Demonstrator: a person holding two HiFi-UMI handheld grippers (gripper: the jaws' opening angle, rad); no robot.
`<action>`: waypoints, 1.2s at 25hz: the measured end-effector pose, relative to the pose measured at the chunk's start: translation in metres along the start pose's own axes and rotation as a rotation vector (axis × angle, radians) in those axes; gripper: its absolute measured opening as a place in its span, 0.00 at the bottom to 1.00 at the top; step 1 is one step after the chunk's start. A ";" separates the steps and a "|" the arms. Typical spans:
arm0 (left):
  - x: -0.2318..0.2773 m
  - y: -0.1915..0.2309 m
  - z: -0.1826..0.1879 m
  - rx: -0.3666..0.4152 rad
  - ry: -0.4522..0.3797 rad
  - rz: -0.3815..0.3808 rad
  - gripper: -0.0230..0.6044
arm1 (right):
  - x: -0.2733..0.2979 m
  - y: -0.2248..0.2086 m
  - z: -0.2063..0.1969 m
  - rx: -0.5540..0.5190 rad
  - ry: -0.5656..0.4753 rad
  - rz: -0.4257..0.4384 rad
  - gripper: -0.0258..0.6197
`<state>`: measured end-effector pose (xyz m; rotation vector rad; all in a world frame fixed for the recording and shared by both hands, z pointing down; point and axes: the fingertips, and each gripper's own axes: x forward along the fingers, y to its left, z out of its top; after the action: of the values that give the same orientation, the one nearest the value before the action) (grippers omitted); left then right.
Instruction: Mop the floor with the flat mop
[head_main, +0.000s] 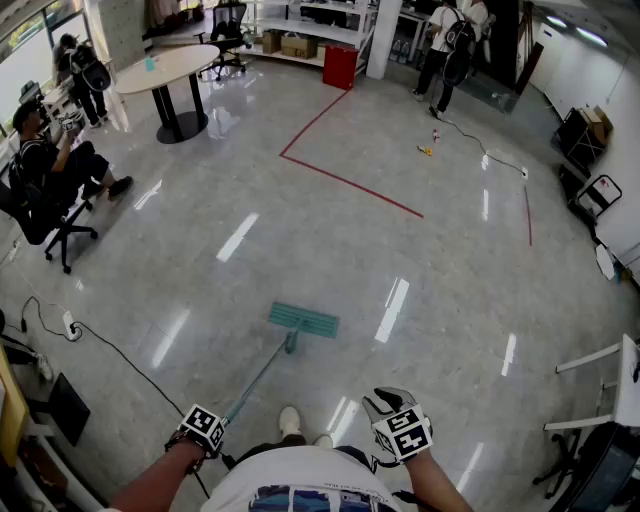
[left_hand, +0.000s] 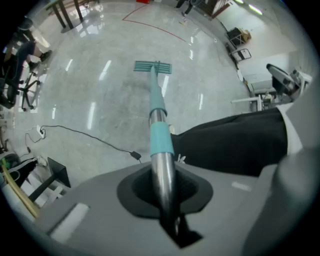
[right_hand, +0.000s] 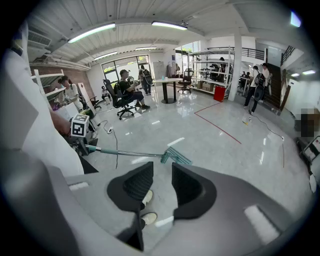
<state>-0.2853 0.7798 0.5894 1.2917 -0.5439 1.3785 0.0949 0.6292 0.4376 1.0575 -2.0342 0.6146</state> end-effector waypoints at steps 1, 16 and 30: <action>0.002 -0.004 -0.002 -0.010 -0.006 -0.001 0.11 | -0.004 -0.001 -0.003 -0.004 0.000 0.000 0.23; 0.014 -0.054 -0.041 -0.162 -0.103 -0.055 0.11 | -0.046 0.002 -0.077 0.006 0.014 0.039 0.23; -0.003 -0.016 0.011 -0.272 -0.157 -0.051 0.11 | -0.003 -0.008 -0.025 -0.070 -0.019 0.133 0.23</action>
<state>-0.2675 0.7733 0.5841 1.1884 -0.7726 1.1231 0.1124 0.6435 0.4508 0.8959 -2.1393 0.5978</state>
